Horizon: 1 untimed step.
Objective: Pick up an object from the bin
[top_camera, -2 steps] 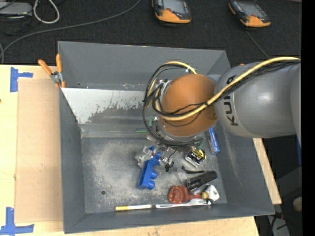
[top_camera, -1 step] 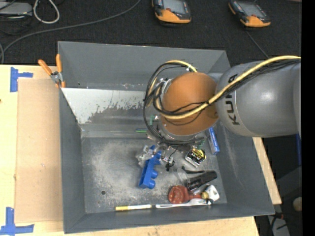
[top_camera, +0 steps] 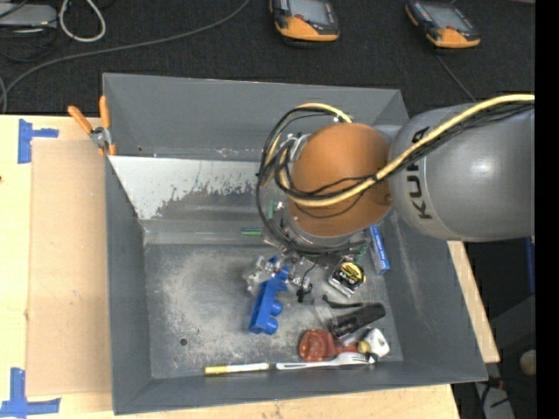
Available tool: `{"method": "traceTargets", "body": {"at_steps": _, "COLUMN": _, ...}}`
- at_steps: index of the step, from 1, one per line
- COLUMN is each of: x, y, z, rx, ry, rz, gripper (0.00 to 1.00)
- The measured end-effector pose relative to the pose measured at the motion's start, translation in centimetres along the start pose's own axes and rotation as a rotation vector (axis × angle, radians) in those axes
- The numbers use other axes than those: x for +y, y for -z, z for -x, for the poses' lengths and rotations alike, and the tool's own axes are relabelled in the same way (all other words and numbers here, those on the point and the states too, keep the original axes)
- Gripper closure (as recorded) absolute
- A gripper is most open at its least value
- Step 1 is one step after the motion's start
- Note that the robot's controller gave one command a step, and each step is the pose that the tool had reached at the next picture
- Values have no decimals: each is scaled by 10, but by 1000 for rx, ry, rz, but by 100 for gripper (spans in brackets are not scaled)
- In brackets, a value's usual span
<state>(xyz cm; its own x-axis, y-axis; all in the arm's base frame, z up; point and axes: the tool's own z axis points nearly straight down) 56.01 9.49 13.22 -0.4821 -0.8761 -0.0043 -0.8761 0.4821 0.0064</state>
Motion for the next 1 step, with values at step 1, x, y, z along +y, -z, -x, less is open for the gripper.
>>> {"method": "traceTargets", "body": {"at_steps": 1, "x": 0, "y": 41, "z": 1, "rx": -2, "ry": -2, "rz": -1, "gripper": 100}}
